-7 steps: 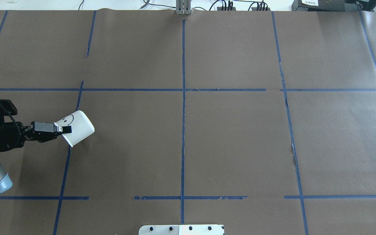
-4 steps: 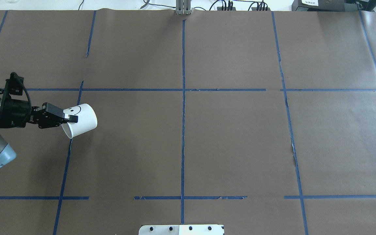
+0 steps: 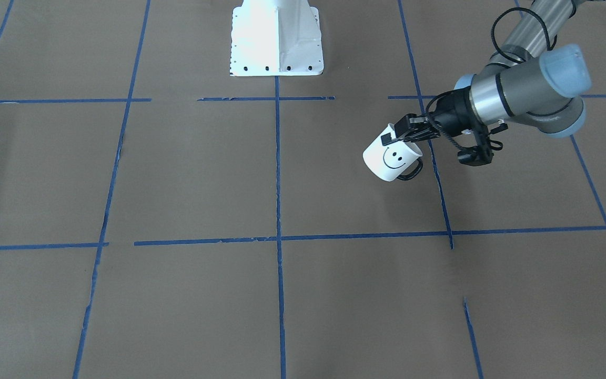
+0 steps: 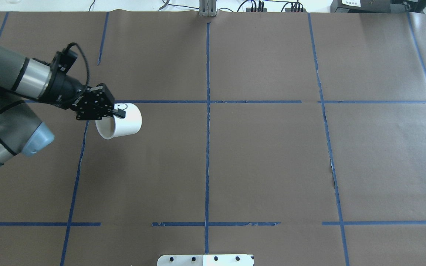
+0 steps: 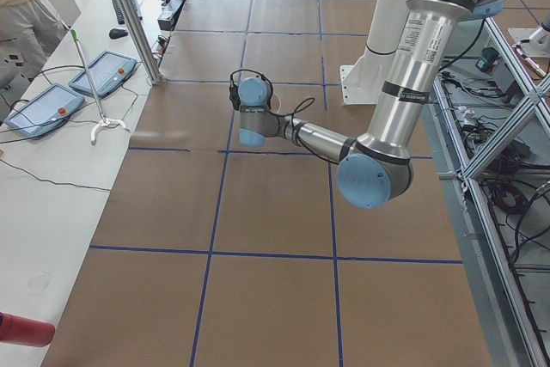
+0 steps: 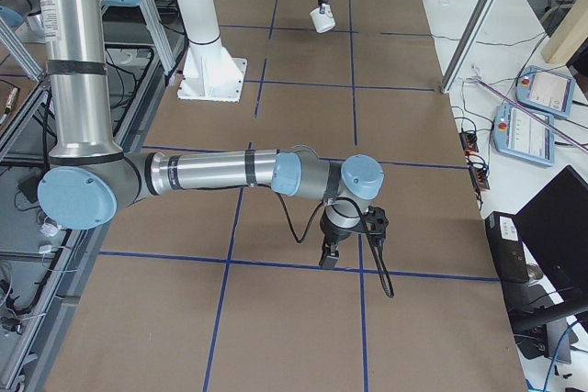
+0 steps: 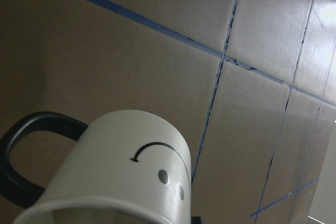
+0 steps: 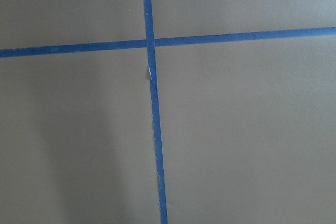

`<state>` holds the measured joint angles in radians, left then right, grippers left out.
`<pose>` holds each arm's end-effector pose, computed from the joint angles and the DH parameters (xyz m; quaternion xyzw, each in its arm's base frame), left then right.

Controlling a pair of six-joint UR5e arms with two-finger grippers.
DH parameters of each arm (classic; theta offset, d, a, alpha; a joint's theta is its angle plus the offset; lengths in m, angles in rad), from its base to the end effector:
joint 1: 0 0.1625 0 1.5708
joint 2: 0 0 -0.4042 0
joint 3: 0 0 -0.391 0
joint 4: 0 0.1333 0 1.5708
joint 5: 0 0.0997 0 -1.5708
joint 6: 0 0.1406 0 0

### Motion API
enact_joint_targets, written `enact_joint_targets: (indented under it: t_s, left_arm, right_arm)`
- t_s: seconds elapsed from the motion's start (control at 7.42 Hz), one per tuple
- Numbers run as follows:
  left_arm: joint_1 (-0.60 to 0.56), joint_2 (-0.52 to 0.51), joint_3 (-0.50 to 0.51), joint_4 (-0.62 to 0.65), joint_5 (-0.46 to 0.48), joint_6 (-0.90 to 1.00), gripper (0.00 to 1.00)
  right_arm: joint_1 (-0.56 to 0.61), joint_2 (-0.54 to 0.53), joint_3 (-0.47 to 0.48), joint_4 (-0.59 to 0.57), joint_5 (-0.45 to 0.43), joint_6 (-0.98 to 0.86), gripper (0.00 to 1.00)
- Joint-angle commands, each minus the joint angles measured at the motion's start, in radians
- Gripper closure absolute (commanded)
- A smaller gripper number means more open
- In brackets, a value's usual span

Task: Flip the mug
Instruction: 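Lift the mug with the left gripper and rotate it upright, moving farther out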

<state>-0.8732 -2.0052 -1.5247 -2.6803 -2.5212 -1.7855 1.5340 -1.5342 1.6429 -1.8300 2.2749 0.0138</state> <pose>0.3843 -0.4879 0.2876 -0.1214 0.6812 -0.0705 0.7185 0.0244 -0.4872 0.6449 -0.0792 -0.3420 0.0152 0.9362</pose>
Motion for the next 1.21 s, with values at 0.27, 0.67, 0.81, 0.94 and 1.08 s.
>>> enact_joint_targets:
  t_s: [0.27,0.67,0.81,0.94,1.08]
  left_arm:
    - [0.112,-0.300,0.004,0.735,0.028,0.222,1.00]
    - [0.215,-0.533,0.303,0.967,0.169,0.290,1.00]
    - [0.241,-0.534,0.310,0.967,0.214,0.290,1.00]
    - [0.253,-0.538,0.310,0.967,0.216,0.290,1.00]
    - [0.263,-0.550,0.310,0.967,0.216,0.290,1.00]
  right_arm:
    - [0.000,0.000,0.000,0.000,0.000,0.000,0.00]
    - [0.000,0.000,0.000,0.000,0.000,0.000,0.00]
    - [0.000,-0.001,0.000,0.000,0.000,0.000,0.00]
    - [0.000,0.000,0.000,0.000,0.000,0.000,0.00]
    - [0.000,0.000,0.000,0.000,0.000,0.000,0.00]
